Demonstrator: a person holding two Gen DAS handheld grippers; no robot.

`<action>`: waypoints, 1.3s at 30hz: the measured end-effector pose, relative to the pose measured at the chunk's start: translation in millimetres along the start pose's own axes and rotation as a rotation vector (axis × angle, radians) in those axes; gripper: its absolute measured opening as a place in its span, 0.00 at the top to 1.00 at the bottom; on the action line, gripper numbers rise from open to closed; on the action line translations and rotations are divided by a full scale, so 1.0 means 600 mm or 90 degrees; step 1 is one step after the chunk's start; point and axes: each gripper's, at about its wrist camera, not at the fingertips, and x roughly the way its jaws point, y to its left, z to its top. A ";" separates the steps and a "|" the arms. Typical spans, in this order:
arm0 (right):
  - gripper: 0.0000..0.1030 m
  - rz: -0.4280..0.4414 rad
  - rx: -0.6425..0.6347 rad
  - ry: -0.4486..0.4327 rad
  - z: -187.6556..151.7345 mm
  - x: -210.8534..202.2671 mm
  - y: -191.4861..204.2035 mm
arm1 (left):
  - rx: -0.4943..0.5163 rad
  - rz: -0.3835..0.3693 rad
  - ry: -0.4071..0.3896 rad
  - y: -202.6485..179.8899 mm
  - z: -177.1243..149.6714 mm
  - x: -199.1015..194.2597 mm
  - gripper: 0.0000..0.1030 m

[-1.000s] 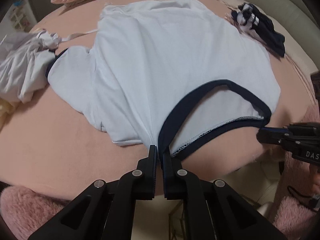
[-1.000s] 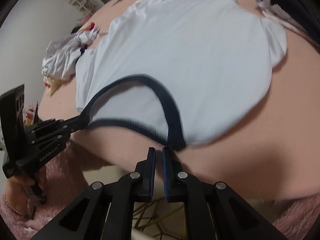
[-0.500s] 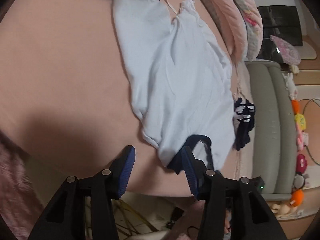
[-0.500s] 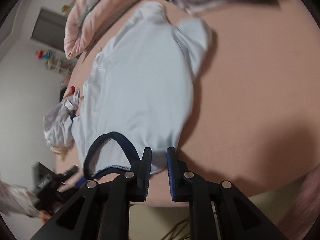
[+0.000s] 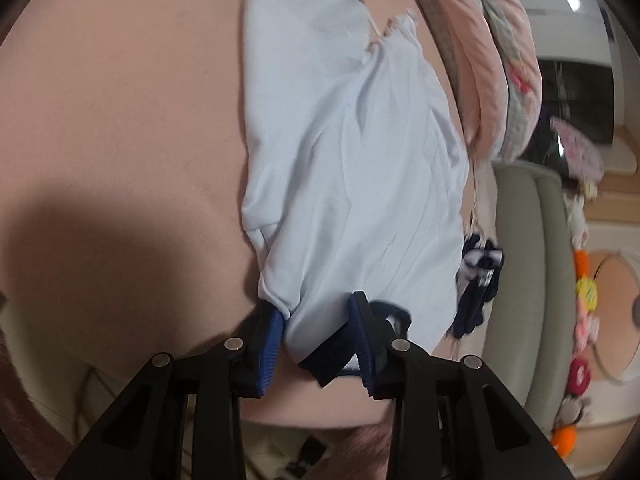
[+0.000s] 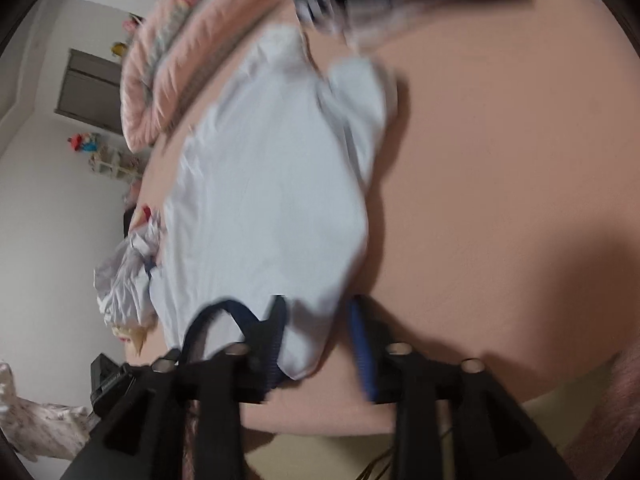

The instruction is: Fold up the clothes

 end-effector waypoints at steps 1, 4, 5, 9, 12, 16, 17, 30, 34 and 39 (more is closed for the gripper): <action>0.67 0.002 -0.017 -0.007 -0.001 0.003 0.004 | -0.008 -0.009 -0.003 0.004 0.001 -0.001 0.72; 0.82 -0.033 -0.122 -0.011 0.000 0.014 0.039 | -0.017 -0.015 -0.014 0.012 0.004 -0.004 0.92; 0.91 -0.061 -0.158 -0.016 -0.001 0.019 0.052 | 0.001 0.000 -0.017 0.008 0.004 -0.004 0.93; 0.95 -0.117 -0.233 -0.037 -0.017 0.003 0.081 | 0.100 0.073 -0.042 -0.030 0.002 -0.019 0.94; 0.95 -0.159 -0.311 -0.065 -0.039 -0.018 0.112 | 0.156 0.114 -0.077 -0.056 -0.002 -0.052 0.94; 0.96 -0.186 -0.433 -0.096 -0.079 -0.044 0.172 | 0.196 0.149 -0.108 -0.067 -0.009 -0.086 0.94; 0.96 -0.179 -0.434 -0.083 -0.083 -0.045 0.177 | 0.210 0.154 -0.093 -0.070 -0.007 -0.078 0.94; 0.96 -0.146 -0.295 0.004 -0.049 -0.068 0.084 | 0.411 0.291 -0.028 -0.134 -0.025 -0.053 0.91; 0.94 -0.161 -0.387 -0.013 -0.062 -0.071 0.143 | 0.521 0.310 -0.024 -0.171 -0.028 0.000 0.91; 0.94 -0.173 -0.405 -0.024 -0.075 -0.071 0.160 | 0.542 0.352 0.090 -0.141 -0.043 0.080 0.91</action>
